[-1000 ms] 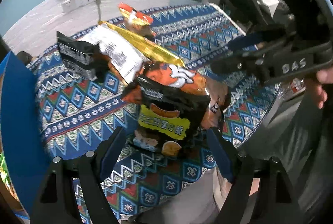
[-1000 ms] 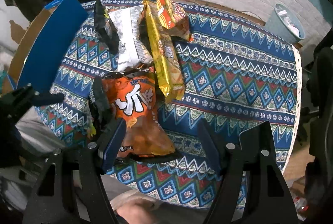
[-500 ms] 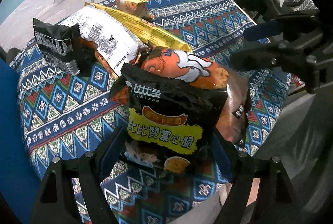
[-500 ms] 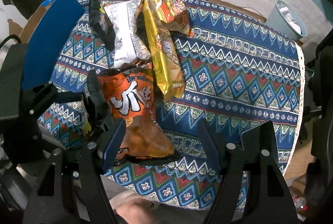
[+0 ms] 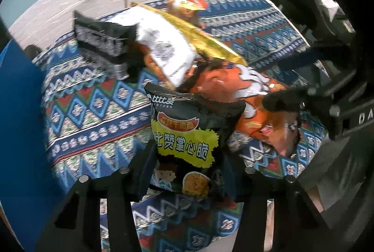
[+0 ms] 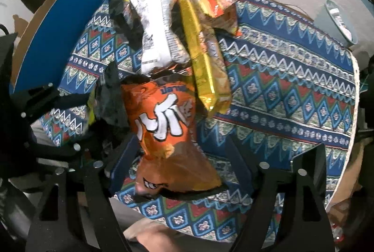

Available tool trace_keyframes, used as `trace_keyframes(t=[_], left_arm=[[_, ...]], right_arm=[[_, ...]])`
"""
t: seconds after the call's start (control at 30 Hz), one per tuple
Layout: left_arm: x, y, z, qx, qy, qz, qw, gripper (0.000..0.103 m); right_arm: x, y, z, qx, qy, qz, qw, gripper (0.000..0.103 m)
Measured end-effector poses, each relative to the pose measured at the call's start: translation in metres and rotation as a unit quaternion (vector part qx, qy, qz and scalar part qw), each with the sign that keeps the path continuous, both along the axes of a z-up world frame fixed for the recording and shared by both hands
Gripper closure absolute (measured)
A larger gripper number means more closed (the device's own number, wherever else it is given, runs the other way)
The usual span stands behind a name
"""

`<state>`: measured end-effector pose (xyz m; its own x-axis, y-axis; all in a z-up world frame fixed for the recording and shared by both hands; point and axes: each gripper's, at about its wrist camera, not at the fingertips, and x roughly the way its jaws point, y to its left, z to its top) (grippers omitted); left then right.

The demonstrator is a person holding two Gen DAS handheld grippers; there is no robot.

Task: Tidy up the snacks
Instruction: 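Grasp the black snack bag with the left tool while the right tool grasps the orange bag, then carry both bags over the cardboard box and open both tools to drop them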

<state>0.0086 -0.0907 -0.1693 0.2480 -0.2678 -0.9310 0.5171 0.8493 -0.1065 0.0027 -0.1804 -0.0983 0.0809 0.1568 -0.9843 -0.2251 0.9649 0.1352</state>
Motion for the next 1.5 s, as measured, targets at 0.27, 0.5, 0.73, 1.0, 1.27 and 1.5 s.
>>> trace_keyframes(t=[0.27,0.5,0.73,1.0,1.27,1.5], left_arm=[[-0.001,0.017,0.001,0.003,-0.002,0.019,0.9998,0.052],[-0.002,0.014,0.001,0.010,-0.005,0.014,0.9998,0.053],[0.001,0.019,0.005,0.010,-0.007,0.024,0.9996,0.057],[0.001,0.032,0.021,0.001,-0.019,0.044,0.9988,0.062],[-0.005,0.035,0.042,-0.006,-0.048,0.053,0.9974,0.064],[-0.004,0.047,0.063,-0.008,-0.080,0.074,0.9940,0.065]], right_arm=[[0.002,0.019,-0.026,-0.022,0.023,0.031,0.999,0.025],[0.004,0.032,-0.055,-0.033,0.039,0.048,0.998,0.025],[-0.008,0.044,-0.060,-0.060,0.033,0.073,0.995,0.057],[-0.020,0.040,-0.028,-0.038,0.006,0.059,0.998,0.058],[-0.022,0.023,0.011,-0.025,-0.037,0.045,0.998,0.058],[-0.012,0.027,0.038,-0.020,-0.070,0.040,0.997,0.058]])
